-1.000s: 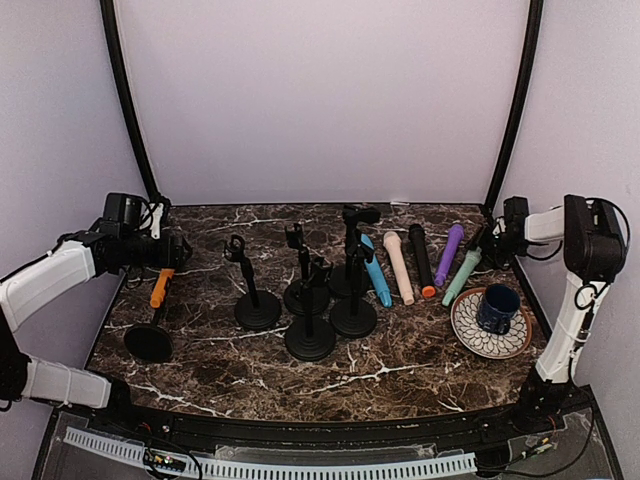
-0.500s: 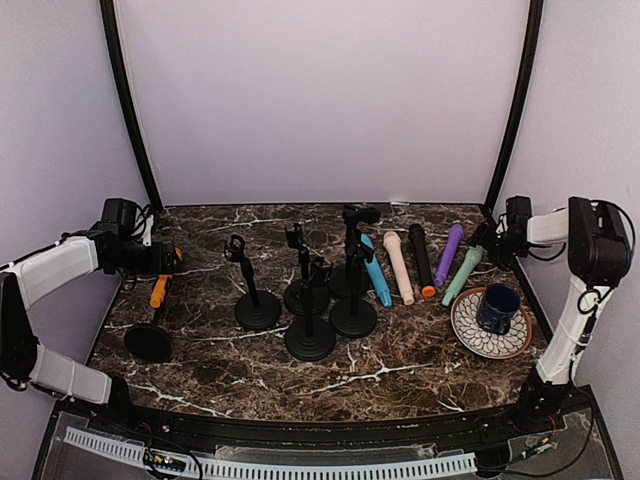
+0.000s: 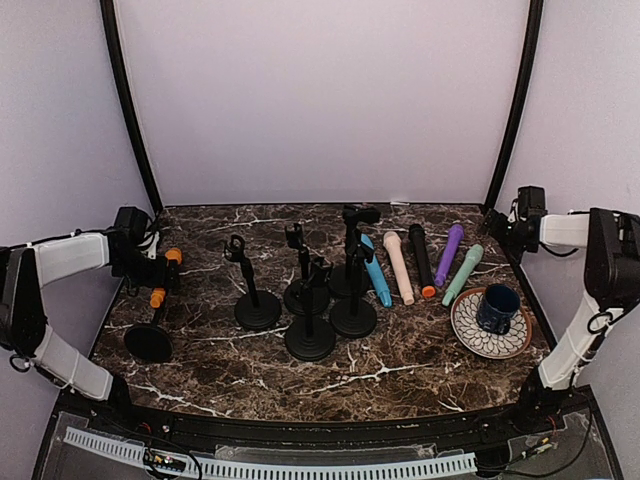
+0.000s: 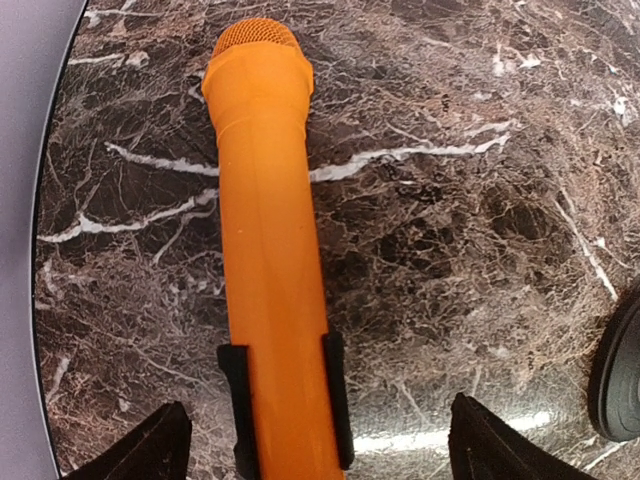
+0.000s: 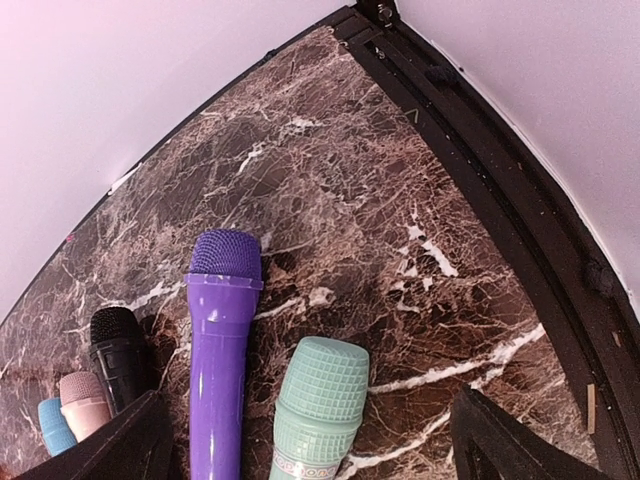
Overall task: Remove the microphone from the stand
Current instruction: Pick up the microphone stand with the microphone from the corner of the board.
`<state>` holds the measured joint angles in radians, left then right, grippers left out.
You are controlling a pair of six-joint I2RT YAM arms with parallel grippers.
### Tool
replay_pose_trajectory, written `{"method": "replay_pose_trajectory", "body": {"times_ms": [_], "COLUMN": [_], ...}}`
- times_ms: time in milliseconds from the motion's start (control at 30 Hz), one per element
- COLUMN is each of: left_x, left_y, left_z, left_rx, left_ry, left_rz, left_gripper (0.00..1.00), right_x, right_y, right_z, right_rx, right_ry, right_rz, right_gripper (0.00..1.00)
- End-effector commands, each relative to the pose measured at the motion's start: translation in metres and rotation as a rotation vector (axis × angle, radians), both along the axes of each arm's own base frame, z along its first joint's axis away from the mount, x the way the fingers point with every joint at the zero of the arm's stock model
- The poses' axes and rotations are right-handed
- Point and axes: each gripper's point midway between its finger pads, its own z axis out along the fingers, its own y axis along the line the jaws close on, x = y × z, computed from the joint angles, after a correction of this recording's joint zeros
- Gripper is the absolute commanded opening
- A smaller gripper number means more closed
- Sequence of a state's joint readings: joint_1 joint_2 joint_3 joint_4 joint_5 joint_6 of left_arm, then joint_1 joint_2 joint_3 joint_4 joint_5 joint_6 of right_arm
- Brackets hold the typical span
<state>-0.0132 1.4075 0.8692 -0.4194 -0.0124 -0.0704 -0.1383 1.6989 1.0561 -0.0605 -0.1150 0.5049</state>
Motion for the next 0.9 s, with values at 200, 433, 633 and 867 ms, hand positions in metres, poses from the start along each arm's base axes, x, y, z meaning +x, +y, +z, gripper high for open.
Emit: {"method": "replay_pose_trajectory", "body": {"times_ms": [200, 433, 633, 867], "left_x": [-0.006, -0.004, -0.002, 0.000], "left_y": [0.017, 0.020, 0.018, 0.017], "left_z": [-0.018, -0.023, -0.022, -0.003], "left_rx": [0.096, 0.113, 0.103, 0.089], "left_ry": [0.098, 0.120, 0.120, 0.049], "left_rz": [0.027, 0.029, 0.025, 0.032], "left_gripper": [0.89, 0.62, 0.45, 0.29], "right_x": [-0.006, -0.011, -0.010, -0.014], "right_y": [0.000, 0.002, 0.004, 0.006], "right_z": [0.017, 0.019, 0.025, 0.036], "right_rx": [-0.026, -0.022, -0.006, 0.004], "right_ry": [-0.068, -0.079, -0.104, -0.131], "right_rz": [0.008, 0.013, 0.012, 0.016], "right_gripper": [0.96, 0.96, 0.95, 0.95]}}
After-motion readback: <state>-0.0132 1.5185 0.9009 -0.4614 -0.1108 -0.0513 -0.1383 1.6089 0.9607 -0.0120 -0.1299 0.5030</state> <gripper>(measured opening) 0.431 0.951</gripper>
